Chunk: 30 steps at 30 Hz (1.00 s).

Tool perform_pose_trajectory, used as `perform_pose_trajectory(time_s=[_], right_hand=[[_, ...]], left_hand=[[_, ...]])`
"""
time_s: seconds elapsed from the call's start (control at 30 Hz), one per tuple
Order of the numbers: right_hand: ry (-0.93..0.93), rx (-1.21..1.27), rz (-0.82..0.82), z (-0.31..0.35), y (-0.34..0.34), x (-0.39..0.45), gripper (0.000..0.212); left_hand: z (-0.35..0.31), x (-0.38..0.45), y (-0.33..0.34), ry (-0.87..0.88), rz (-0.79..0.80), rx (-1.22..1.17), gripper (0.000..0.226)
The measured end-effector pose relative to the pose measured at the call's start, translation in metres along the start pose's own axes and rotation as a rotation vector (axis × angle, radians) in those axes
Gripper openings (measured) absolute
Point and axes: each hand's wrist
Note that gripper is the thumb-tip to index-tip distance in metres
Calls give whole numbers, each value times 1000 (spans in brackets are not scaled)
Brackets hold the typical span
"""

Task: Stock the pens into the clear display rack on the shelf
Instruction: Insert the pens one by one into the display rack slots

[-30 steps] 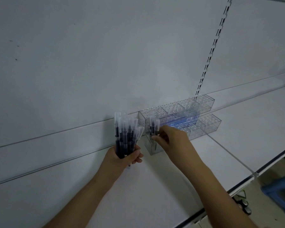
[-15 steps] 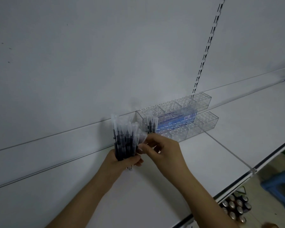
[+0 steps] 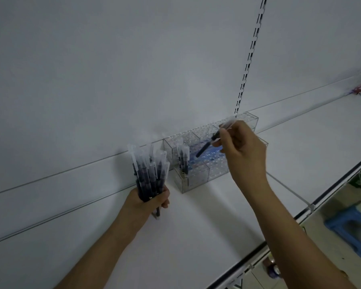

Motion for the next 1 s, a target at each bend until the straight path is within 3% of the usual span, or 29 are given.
perform_pose_trajectory(time_s=[0.13,0.37,0.6,0.83,1.0], right_hand=[[-28,-65,153,-7,12,6,9],[-83,-423,450,-20,29,15,13],[-100,-640,533,-9,41,26,22],[-56,-691,590,-15,39,25,20],[-1,-589,493,-28,24,7,16]], left_hand=[[-1,0,1,9,-5,-4,4],[-1,-1,0,4,1,-32,6],[-2,-1,-1,-4,22,-61,7],[-2,-1,-2,16,45,-61,33],[0,-1,-2,25,37,-31,7]])
Point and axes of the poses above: each hand's wrist, its own x-axis towards the middle knuckle, its own y-axis out of the palm, z = x × y, and after that the axes turned 6 degrees about x, right-handed
